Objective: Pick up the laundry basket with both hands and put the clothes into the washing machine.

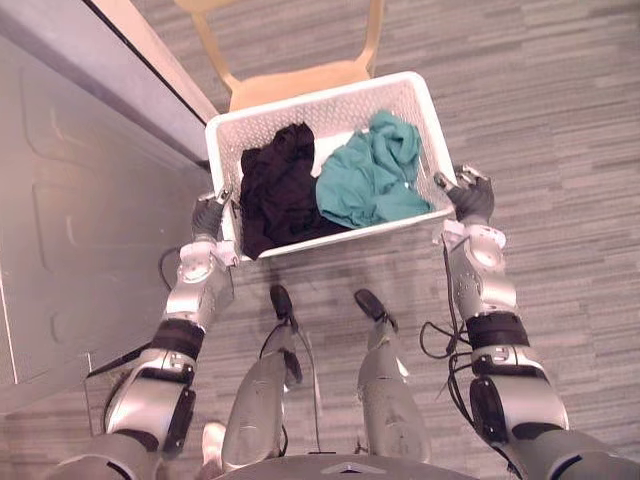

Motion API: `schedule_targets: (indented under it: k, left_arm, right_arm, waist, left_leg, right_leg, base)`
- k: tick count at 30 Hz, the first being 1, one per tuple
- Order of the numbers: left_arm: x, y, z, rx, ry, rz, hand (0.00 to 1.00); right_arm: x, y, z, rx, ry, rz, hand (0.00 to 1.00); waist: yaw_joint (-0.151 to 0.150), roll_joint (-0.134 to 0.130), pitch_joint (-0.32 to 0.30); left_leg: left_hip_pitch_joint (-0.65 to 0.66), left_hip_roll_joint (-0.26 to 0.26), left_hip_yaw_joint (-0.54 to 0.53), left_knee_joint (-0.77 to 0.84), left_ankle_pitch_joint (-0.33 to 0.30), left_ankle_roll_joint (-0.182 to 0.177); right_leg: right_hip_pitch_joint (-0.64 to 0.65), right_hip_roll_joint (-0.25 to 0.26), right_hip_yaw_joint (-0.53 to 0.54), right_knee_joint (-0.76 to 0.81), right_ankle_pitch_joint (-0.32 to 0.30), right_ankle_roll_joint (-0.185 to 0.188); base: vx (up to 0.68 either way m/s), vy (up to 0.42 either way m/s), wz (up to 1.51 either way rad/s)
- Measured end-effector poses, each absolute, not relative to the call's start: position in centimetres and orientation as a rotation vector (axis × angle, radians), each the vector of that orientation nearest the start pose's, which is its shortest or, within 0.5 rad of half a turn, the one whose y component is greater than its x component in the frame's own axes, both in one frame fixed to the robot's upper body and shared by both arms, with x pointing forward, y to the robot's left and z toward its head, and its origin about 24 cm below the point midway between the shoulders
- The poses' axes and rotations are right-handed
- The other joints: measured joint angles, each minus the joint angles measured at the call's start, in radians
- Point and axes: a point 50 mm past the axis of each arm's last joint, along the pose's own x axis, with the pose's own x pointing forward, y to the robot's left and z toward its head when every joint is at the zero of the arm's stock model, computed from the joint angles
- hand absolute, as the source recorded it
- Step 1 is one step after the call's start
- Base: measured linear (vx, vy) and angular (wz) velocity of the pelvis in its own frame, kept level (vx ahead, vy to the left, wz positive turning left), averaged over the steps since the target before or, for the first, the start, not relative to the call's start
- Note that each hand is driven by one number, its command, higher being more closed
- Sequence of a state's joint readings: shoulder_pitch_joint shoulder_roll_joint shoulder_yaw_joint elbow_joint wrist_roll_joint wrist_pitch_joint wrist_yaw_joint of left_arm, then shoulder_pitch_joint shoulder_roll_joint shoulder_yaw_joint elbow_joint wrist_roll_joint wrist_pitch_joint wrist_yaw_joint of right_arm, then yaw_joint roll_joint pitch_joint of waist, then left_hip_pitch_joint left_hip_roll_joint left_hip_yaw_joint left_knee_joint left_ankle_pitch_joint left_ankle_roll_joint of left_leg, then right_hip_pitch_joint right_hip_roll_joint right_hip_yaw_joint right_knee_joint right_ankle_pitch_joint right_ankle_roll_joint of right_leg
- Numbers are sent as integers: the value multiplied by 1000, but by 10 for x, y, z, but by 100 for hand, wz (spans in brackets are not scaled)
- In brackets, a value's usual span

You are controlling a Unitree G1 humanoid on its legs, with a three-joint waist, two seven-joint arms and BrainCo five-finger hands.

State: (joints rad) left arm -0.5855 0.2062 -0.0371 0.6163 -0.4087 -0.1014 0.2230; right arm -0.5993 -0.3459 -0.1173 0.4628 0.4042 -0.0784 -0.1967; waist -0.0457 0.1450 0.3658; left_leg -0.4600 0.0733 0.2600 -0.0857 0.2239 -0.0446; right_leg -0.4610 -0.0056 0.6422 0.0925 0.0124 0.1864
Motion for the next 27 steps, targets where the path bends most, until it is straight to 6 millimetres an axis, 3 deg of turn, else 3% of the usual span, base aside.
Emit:
schedule_targets:
  k: [5,11,19,20,22,23,27]
  left_arm:
    - [373,180,112,-176,-99,215,100]
    - [388,193,128,-155,-105,259,100]
    - [398,206,149,-172,-124,327,100]
    - [398,206,150,-173,-126,328,0]
    - [399,206,153,-177,-131,336,0]
    - [400,208,156,-193,-136,355,0]
    - [401,216,167,-230,-163,405,0]
  right_arm:
    - [367,-228,170,123,-301,-253,100]
    - [376,-215,208,51,-394,-188,100]
    - [379,-203,218,20,-419,-142,100]
    - [379,-203,220,17,-424,-140,100]
    - [379,-203,223,-17,-430,-134,100]
    - [379,-204,224,-30,-433,-132,0]
    - [377,-205,227,-39,-458,-131,0]
  waist:
    - [12,1,40]
    - [14,1,61]
    - [21,-4,66]
    - [21,-4,66]
    - [21,-9,69]
    - [18,-13,72]
    - [12,-23,78]
  left_leg:
    - [-20,-3,0,0,12,1]
    - [-54,-6,-11,0,17,3]
    - [-68,-4,-7,-1,31,-1]
    - [-68,-3,-2,-1,28,-4]
    - [-67,-2,13,-1,17,-19]
    - [-67,-1,16,-1,15,-20]
    - [-67,1,29,-1,11,-21]
  right_leg:
    - [-17,-4,0,-5,8,6]
    - [-45,-7,-10,-6,9,9]
    - [-62,-5,-11,-5,9,9]
    - [-63,-4,-7,-5,9,9]
    - [-66,-4,3,-5,10,8]
    - [-68,-4,6,-5,10,9]
    - [-70,-4,12,-5,11,9]
  base:
    - [-52,14,1]
    - [-8,7,5]
    - [20,3,-1]
    - [2,-2,-7]
    - [-5,1,-10]
    - [-8,4,-9]
    - [0,3,-5]
